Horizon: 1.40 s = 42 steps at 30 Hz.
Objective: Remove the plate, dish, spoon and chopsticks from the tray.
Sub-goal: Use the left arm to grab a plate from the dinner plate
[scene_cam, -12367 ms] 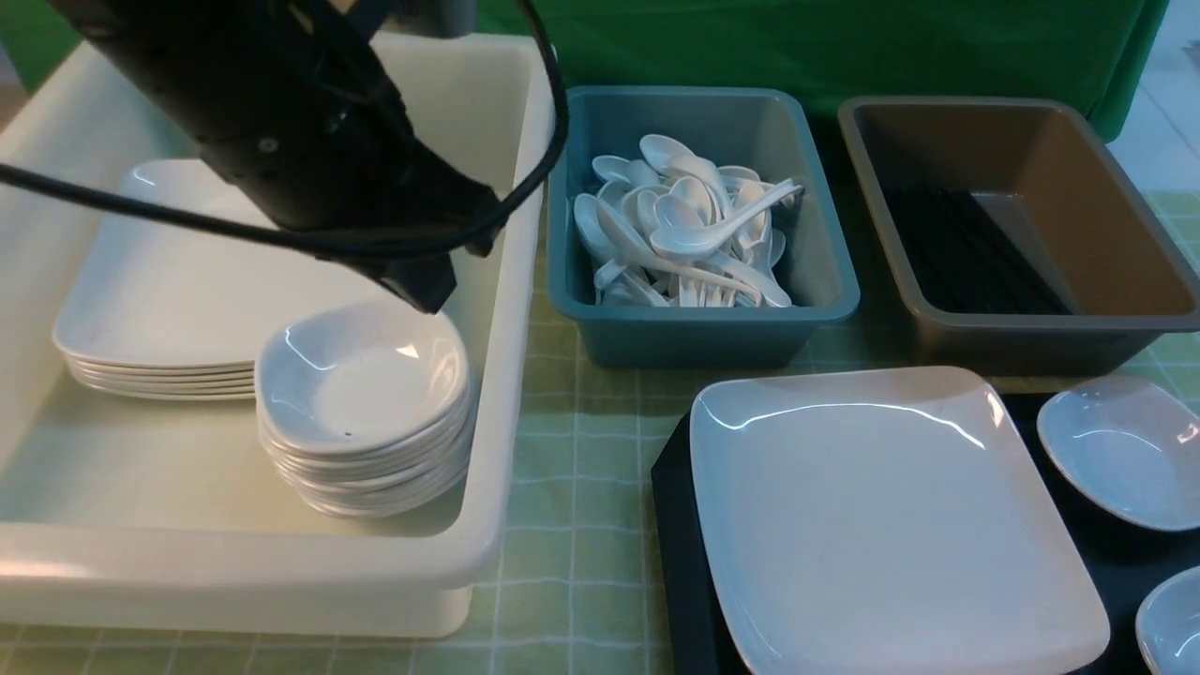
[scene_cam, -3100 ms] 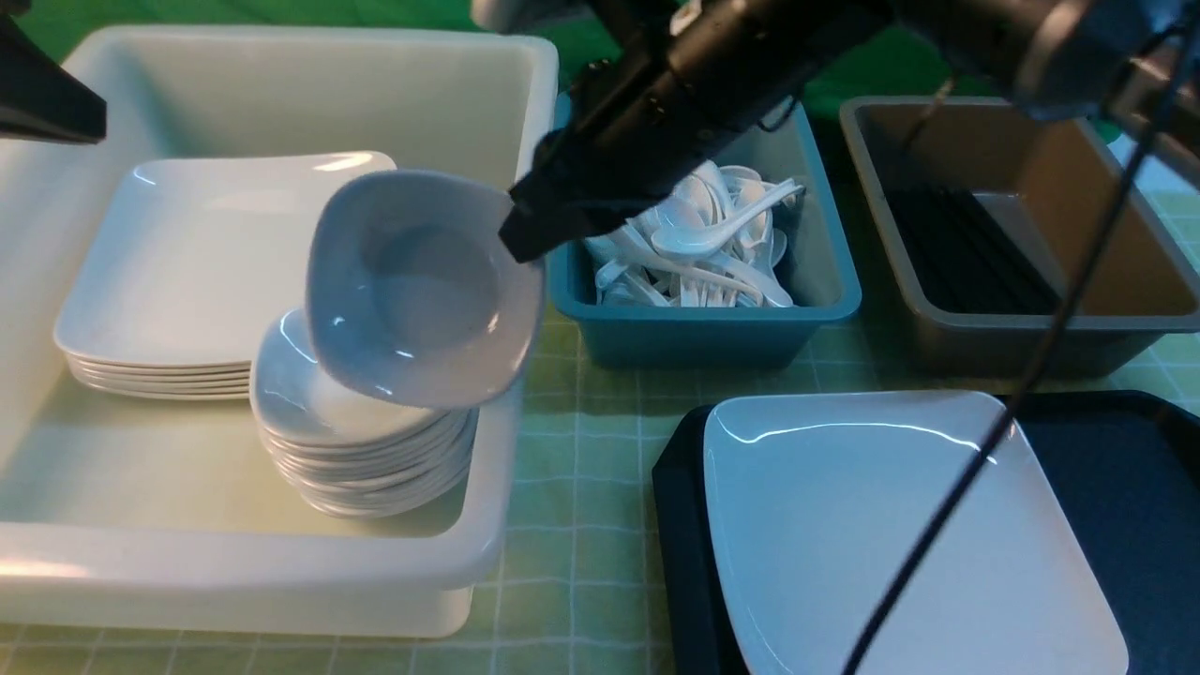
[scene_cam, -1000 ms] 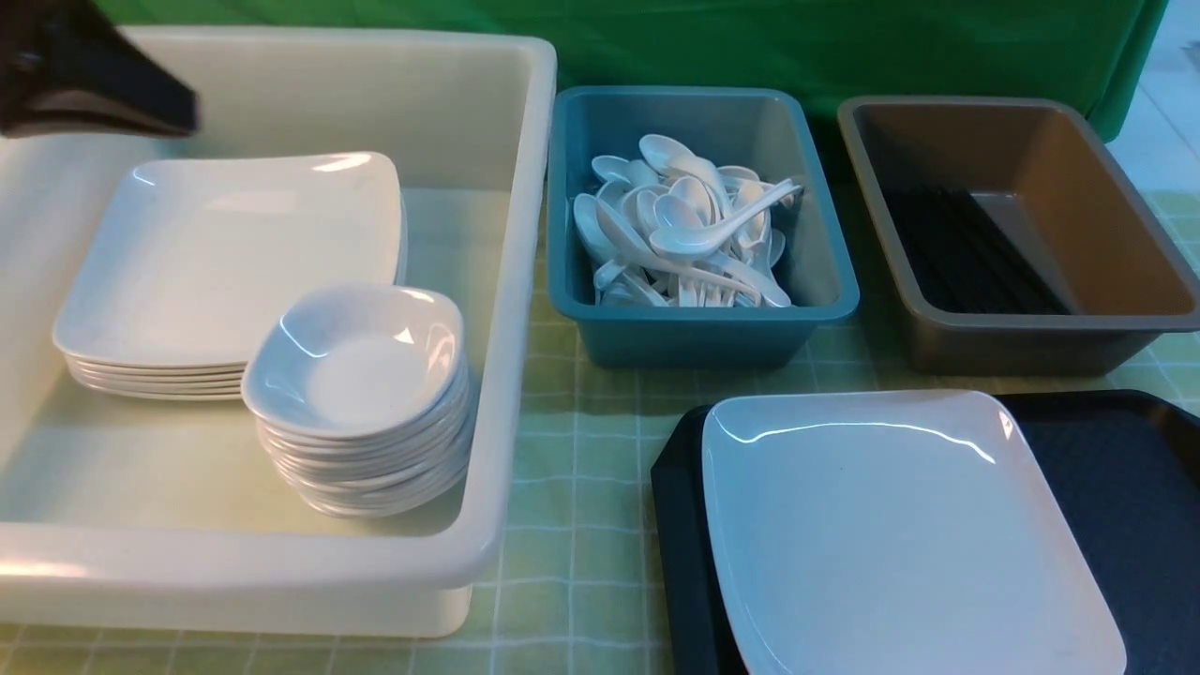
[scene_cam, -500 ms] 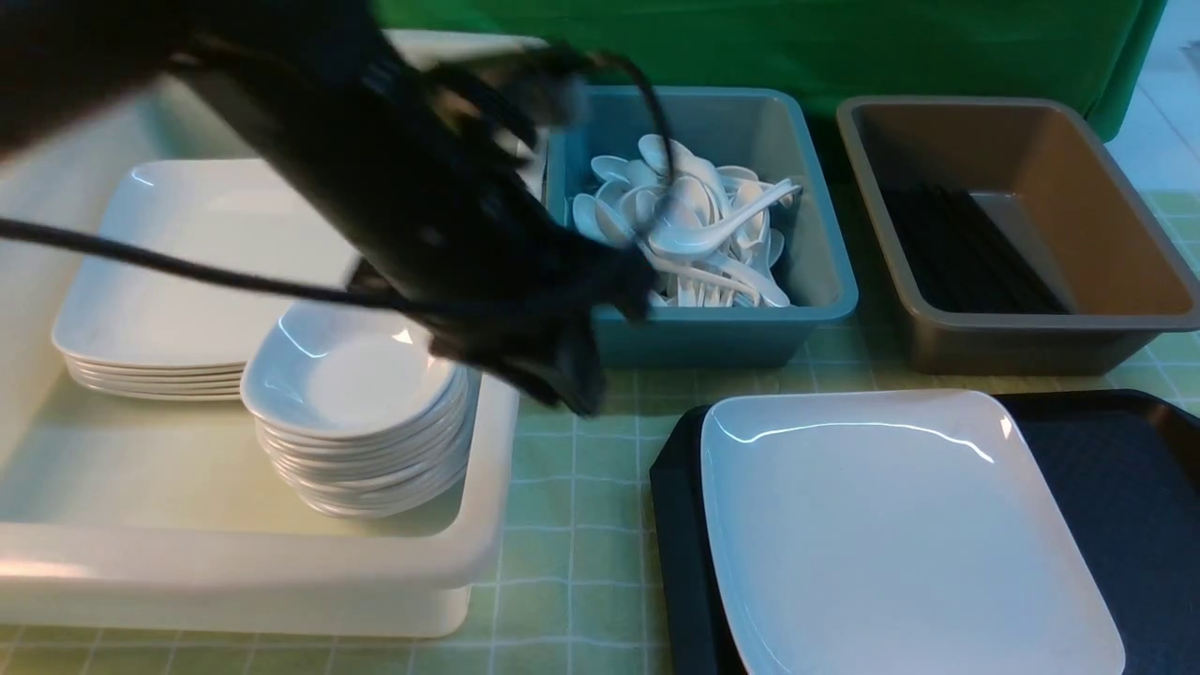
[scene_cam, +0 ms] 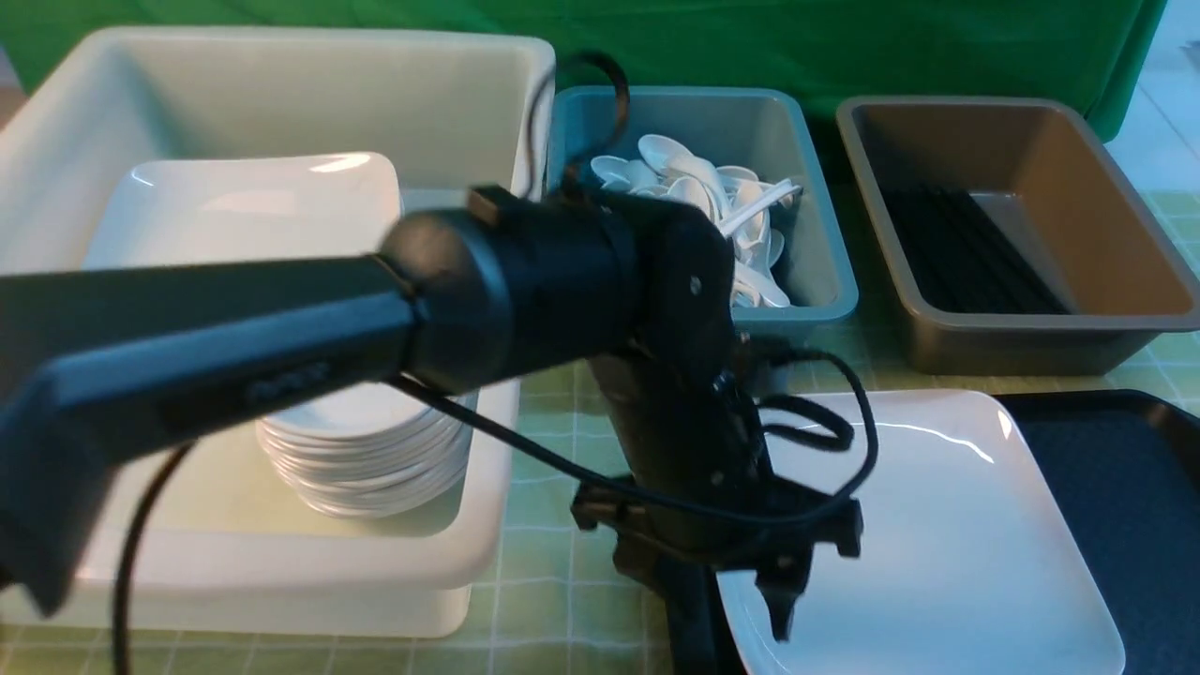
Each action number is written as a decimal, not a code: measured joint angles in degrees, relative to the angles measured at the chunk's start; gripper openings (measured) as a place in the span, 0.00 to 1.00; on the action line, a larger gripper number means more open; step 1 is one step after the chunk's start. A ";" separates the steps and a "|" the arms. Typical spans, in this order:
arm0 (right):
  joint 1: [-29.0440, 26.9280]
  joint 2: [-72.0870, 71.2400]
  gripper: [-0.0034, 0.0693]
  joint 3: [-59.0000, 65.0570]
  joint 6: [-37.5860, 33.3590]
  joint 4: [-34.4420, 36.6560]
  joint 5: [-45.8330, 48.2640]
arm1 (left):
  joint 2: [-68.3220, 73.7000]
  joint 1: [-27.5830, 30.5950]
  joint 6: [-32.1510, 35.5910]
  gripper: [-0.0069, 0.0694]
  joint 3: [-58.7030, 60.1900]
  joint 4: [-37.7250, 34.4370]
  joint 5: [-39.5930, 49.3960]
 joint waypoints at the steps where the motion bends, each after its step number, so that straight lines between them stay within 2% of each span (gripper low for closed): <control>1: 0.00 0.00 0.07 0.00 0.00 0.00 0.00 | 1.26 -0.52 -0.69 0.65 0.00 -0.29 0.00; 5: 0.00 0.00 0.07 0.00 0.00 0.00 0.00 | 3.44 -1.77 -1.95 0.65 -0.06 -0.53 -0.12; 11: 0.00 0.00 0.09 0.00 0.00 -0.05 0.00 | 4.42 -2.76 -3.87 0.65 -0.12 -1.46 -5.48; 23: 0.00 0.00 0.11 0.40 0.00 -0.05 -0.06 | 4.89 -2.76 -4.01 0.65 -0.12 -2.64 -12.18; 27: 0.00 0.00 0.12 0.40 0.00 -0.05 -0.06 | 5.19 -1.61 -5.90 0.65 -0.07 1.93 -11.54; 33: 0.00 0.00 0.12 0.40 0.02 -0.05 -0.06 | 5.57 -0.28 -6.48 0.65 -0.07 2.35 -13.59; 38: 0.00 0.00 0.13 0.40 0.19 -0.05 -0.19 | 7.43 -0.67 -4.91 0.65 -0.07 -1.32 -15.40; 42: 0.00 0.00 0.13 0.40 0.25 -0.05 -0.19 | 8.67 -1.05 -1.72 0.65 -0.20 -6.98 -17.34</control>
